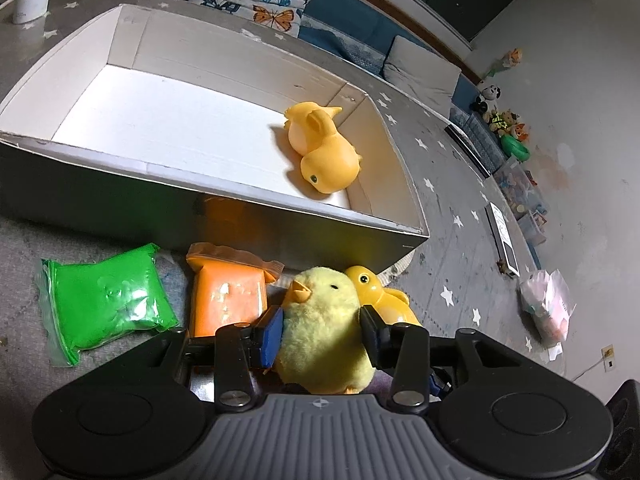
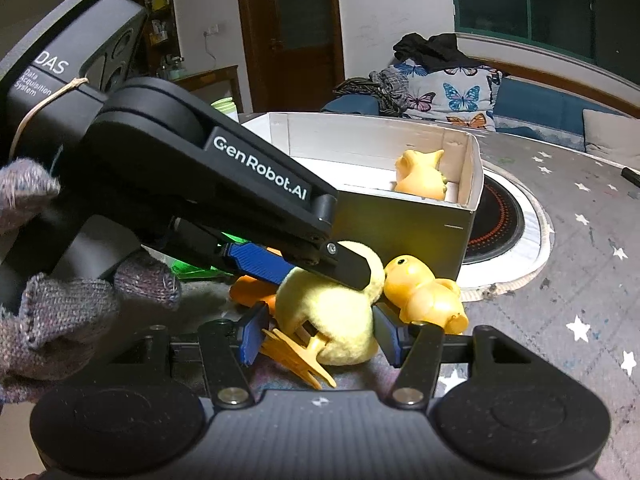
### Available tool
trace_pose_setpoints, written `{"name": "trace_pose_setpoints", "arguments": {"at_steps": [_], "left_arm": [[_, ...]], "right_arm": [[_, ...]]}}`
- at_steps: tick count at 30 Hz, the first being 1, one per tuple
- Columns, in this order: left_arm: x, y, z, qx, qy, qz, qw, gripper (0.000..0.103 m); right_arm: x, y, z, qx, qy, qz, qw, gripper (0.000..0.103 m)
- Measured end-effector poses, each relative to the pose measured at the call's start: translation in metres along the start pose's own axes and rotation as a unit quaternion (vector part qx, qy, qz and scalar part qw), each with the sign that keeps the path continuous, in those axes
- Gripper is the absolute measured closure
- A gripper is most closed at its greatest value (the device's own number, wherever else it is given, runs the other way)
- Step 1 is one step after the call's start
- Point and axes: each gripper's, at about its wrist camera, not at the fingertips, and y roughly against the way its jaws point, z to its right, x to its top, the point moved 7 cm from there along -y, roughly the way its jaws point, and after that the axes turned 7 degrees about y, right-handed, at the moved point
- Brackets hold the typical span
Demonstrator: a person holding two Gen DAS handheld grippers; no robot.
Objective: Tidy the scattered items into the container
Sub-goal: 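Close the left tool on the fluffy yellow chick plush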
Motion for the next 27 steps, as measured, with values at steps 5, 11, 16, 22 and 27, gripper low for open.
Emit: {"name": "trace_pose_setpoints", "arguments": {"at_steps": [5,11,16,22,27], "left_arm": [[-0.004,0.002,0.002,0.000,-0.003,0.000,1.0000,0.059],[-0.012,0.006,0.004,0.005,-0.009,0.001,0.9999,0.059],[-0.016,0.007,0.007,0.015,-0.020,0.006,0.9997,0.058],[-0.016,0.006,0.009,0.021,-0.027,0.009,0.9994,0.057],[-0.015,0.007,0.006,0.020,-0.029,0.010,0.9993,0.057]], "right_arm": [[0.001,0.004,0.000,0.001,-0.009,0.003,1.000,0.048],[0.001,0.008,-0.003,-0.001,-0.008,0.005,1.000,0.049],[-0.002,0.010,-0.005,-0.001,-0.003,0.003,1.000,0.049],[-0.003,0.009,-0.004,-0.004,-0.003,0.001,1.000,0.047],[-0.006,0.008,-0.001,0.005,-0.018,-0.004,1.000,0.047]]}}
